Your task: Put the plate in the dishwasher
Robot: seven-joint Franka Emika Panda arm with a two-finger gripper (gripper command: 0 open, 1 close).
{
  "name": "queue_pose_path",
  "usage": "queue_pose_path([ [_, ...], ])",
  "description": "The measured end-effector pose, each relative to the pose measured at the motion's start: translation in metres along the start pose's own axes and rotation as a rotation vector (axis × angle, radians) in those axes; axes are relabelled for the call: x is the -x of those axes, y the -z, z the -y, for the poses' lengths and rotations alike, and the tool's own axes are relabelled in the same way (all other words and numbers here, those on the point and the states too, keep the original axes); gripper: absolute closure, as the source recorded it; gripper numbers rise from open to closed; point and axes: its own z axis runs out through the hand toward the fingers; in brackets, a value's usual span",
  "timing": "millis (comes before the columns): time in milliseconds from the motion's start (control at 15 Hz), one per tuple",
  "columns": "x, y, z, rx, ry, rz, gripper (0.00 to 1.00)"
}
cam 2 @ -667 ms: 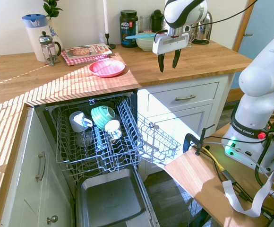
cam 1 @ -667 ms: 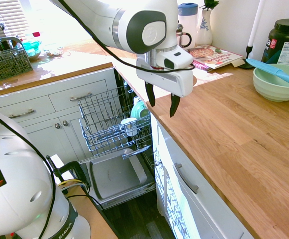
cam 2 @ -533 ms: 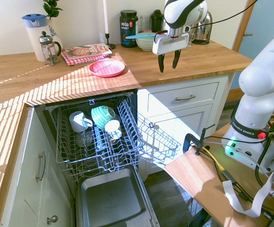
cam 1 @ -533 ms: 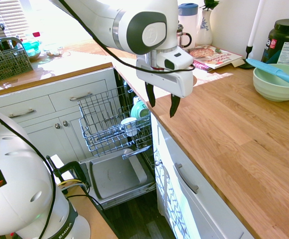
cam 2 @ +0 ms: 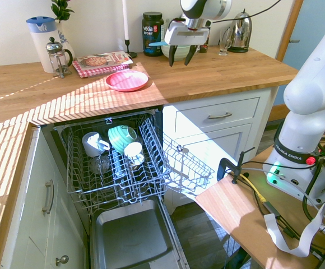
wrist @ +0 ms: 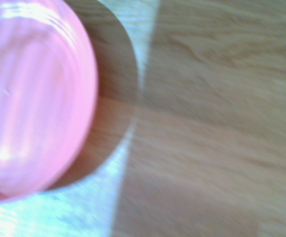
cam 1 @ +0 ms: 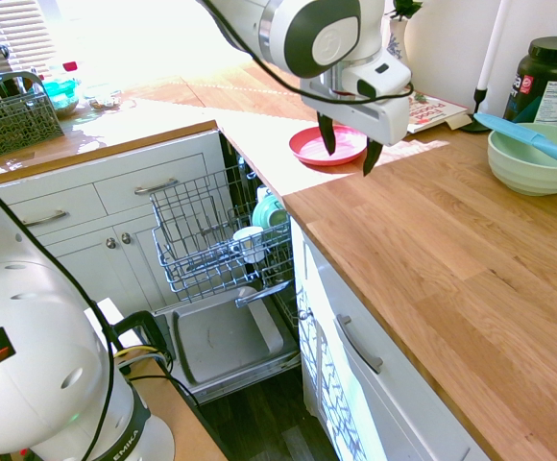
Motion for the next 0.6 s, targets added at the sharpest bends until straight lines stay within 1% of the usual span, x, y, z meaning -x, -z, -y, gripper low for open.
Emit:
queue_pose_path([
  [133, -0.008, -0.026, 0.031, -0.040, 0.030, 0.028, 0.00],
  [267, -0.016, -0.052, 0.049, -0.043, 0.050, 0.058, 0.00],
  [467, -0.025, -0.074, 0.071, -0.063, 0.067, 0.084, 0.00],
  [600, -0.028, -0.083, 0.089, -0.061, 0.103, 0.129, 0.00],
])
